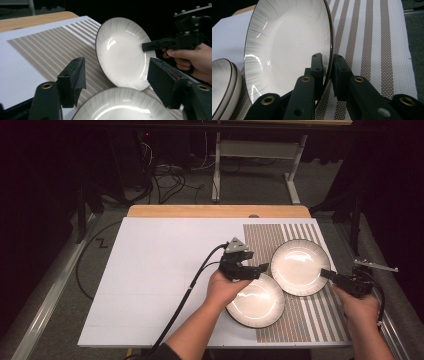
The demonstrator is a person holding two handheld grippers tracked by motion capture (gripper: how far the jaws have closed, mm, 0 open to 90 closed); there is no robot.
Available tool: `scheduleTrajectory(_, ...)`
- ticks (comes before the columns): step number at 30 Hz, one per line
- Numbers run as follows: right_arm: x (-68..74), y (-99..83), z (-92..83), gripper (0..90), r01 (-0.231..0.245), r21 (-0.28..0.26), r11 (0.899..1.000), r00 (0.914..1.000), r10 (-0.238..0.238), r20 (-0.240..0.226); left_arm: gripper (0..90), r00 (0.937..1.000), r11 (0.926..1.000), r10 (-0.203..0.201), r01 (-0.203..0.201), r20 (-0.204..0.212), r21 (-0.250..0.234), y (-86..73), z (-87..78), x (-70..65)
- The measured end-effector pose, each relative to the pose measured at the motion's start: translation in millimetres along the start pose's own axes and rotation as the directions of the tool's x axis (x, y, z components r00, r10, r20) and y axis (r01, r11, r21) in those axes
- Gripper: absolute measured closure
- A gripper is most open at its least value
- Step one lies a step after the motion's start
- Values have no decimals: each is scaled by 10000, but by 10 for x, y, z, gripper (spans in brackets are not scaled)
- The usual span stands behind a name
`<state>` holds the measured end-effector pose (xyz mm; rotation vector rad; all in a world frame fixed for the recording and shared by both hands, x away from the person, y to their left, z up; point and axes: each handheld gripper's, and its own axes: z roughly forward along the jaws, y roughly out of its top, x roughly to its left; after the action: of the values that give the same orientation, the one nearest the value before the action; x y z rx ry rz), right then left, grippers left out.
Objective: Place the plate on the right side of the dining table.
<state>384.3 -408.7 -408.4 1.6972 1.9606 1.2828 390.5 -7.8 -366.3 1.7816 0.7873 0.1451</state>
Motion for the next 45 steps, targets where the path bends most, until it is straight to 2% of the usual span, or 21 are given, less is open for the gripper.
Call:
scheduleTrajectory(6, -27, 12, 43, 819, -75, 132, 9999, 10000, 74, 27, 230, 9997, 9985, 11, -24, -231, -545, -222, -585, 60)
scheduleTrajectory(10, -25, 28, 59, 816, -97, 192, 9998, 9999, 95, 74, 202, 9973, 9975, 125, -174, -717, -678, -396, -946, 118)
scheduleTrajectory(11, -25, 28, 59, 816, -97, 192, 9998, 9999, 95, 74, 198, 9973, 9975, 125, -174, -717, -678, -396, -946, 118)
scheduleTrajectory(13, -26, 36, 73, 810, -145, 264, 9995, 9998, 142, 123, 191, 9959, 9973, 62, -127, -900, -717, -478, -1093, 153)
scheduleTrajectory(14, -28, 41, 85, 804, -193, 324, 9993, 9997, 187, 186, 181, 9935, 9968, 80, -169, -1136, -780, -556, -1223, 180)
scheduleTrajectory(18, -36, 45, 109, 793, -203, 415, 9989, 9994, 191, 281, 159, 9893, 9964, 53, -175, -1456, -832, -695, -1405, 250)
scheduleTrajectory(21, -40, 48, 119, 788, -226, 482, 9986, 9992, 210, 341, 145, 9876, 9961, -34, -106, -1572, -879, -739, -1464, 289)
scheduleTrajectory(25, -51, 46, 142, 776, -332, 580, 9978, 9987, 309, 405, 120, 9806, 9933, -110, -119, -1959, -1152, -770, -1550, 349)
scheduleTrajectory(26, -51, 46, 142, 776, -332, 580, 9978, 9987, 309, 405, 110, 9806, 9933, -110, -119, -1959, -1152, -770, -1550, 349)
scheduleTrajectory(28, -69, 45, 164, 766, -411, 683, 9968, 9983, 381, 442, 98, 9781, 9919, -286, 23, -2063, -1268, -782, -1571, 381)
scheduleTrajectory(31, -84, 43, 189, 755, -493, 797, 9956, 9976, 452, 527, 98, 9777, 9907, -418, 138, -2056, -1357, -792, -1587, 393)
scheduleTrajectory(45, -103, 39, 230, 740, -447, 989, 9941, 9969, 379, 697, 99, 9791, 9904, -570, 307, -1953, -1349, -811, -1578, 426)
